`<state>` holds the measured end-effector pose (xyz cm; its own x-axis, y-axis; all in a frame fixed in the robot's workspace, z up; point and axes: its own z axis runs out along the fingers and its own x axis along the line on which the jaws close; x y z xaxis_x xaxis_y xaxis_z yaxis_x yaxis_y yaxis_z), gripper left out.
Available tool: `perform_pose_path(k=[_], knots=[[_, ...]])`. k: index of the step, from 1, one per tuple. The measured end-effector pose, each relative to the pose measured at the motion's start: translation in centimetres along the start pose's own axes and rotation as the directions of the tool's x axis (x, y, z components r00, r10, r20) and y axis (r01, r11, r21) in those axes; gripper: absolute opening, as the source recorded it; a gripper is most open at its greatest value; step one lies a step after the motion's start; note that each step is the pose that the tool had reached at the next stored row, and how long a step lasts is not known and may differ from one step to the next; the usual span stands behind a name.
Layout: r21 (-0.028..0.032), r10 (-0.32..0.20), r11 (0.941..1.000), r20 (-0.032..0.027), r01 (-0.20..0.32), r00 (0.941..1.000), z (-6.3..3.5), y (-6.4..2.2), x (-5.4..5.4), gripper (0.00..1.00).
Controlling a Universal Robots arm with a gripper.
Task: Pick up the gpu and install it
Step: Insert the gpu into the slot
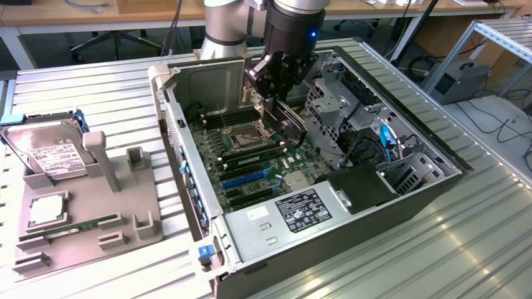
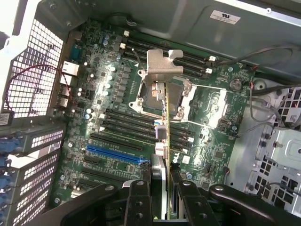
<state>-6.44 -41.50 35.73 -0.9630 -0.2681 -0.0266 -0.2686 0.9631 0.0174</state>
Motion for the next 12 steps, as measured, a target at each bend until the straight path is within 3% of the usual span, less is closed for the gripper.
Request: perform_pose_path(k=[12], knots=[[-0.0009, -0.033, 0.9994, -0.0006, 0.033, 0.9994, 0.00, 0.00, 0.00, 0.27]])
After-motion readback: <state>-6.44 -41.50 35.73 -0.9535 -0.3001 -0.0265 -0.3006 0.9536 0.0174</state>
